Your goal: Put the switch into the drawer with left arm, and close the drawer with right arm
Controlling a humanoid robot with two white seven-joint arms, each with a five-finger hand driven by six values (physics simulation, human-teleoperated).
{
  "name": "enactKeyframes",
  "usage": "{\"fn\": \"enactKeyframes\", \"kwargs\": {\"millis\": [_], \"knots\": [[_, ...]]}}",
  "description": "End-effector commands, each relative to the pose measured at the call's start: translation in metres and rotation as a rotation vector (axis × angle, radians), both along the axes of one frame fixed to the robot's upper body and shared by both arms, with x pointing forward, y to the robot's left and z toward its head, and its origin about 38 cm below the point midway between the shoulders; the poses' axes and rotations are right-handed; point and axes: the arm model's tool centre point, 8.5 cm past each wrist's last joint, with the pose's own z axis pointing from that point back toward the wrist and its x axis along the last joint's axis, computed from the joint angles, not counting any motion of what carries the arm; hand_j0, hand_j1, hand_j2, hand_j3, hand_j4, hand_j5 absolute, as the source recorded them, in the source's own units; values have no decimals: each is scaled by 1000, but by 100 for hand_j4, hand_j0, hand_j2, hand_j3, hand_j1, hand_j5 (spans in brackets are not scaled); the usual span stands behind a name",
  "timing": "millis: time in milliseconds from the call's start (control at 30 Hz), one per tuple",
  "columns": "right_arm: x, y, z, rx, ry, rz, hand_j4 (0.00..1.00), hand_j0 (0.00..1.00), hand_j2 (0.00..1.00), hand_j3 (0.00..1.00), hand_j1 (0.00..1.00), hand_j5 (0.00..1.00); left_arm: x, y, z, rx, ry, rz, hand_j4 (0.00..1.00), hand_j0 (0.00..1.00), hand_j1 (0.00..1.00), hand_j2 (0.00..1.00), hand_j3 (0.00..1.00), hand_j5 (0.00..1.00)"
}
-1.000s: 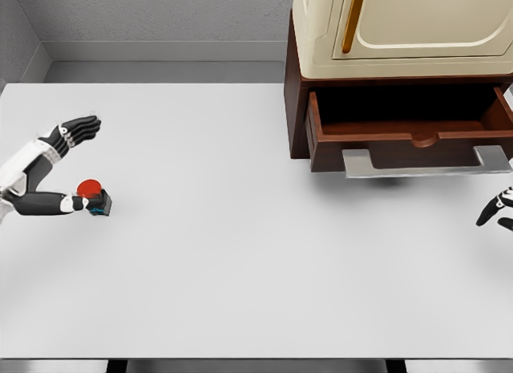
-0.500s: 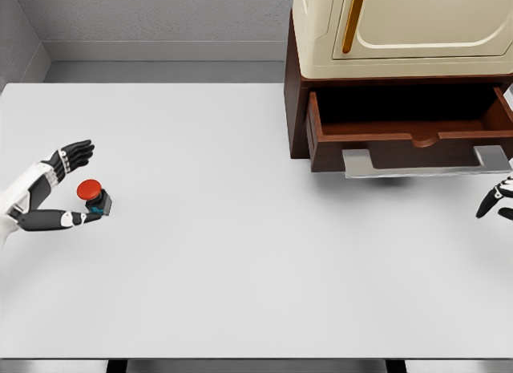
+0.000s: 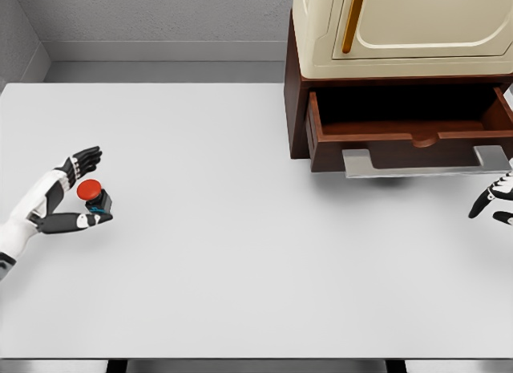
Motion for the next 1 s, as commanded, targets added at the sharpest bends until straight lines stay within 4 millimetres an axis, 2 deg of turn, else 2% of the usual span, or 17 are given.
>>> {"fn": "enactKeyframes", "kwargs": {"millis": [0,167,367,533,867,967], "knots": [[0,0,0,7,1,-2,54,54,54,54,54,54,-1,-1,-7,-6,6,11,97,97,97,97,97,97],[1,1,0,6,3,1,55,55,55,55,55,55,-1,7,-12,-1,11,30,96,96,96,96,96,96],[1,1,0,8,3,1,56,56,56,56,56,56,0,14,-18,6,26,50,89,89,89,89,89,89],[0,1,-1,8,4,0,56,56,56,56,56,56,1,21,-22,15,38,68,89,89,89,89,89,89],[0,2,-4,10,14,4,56,56,56,56,56,56,3,12,-28,45,32,56,85,85,85,85,85,85],[0,2,-4,10,16,4,56,56,56,56,56,56,2,13,-30,47,37,60,79,79,79,79,79,79]]}}
